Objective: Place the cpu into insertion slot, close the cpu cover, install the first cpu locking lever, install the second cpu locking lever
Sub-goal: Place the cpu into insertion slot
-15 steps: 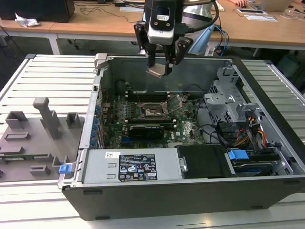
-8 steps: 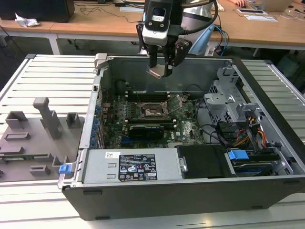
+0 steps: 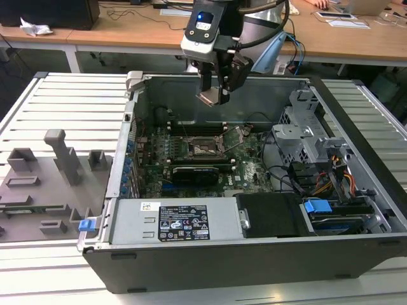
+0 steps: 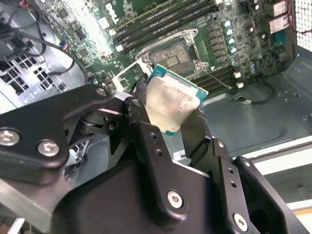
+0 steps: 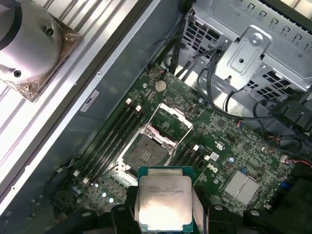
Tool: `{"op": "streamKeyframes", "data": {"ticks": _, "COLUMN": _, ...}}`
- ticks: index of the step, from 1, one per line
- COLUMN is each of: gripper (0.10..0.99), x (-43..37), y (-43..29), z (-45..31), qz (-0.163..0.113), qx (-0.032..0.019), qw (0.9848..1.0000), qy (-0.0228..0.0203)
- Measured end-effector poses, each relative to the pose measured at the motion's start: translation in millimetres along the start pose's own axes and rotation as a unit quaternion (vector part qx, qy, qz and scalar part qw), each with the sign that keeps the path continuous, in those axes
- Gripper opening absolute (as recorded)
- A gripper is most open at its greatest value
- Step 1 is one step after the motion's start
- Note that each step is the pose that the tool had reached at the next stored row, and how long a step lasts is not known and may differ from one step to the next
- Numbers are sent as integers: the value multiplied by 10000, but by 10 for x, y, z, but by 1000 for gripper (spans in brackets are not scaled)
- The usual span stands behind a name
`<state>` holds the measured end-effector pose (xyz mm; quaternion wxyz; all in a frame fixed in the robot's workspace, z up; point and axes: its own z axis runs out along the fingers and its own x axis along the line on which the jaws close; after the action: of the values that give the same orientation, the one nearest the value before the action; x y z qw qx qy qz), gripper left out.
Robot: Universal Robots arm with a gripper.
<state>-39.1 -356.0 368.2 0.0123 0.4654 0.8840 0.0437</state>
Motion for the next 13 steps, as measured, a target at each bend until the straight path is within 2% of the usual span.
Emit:
{"op": "streamKeyframes", "data": {"ticks": 10, "gripper": 525, "x": -1, "y": -6, "z": 57, "qz": 31, "qx": 0, "qw": 10000, "qy": -3}}
{"op": "streamKeyframes", "data": {"ticks": 13, "gripper": 525, "x": -1, "y": -8, "z": 82, "qz": 147, "qx": -2, "qw": 9999, "qy": -14}}
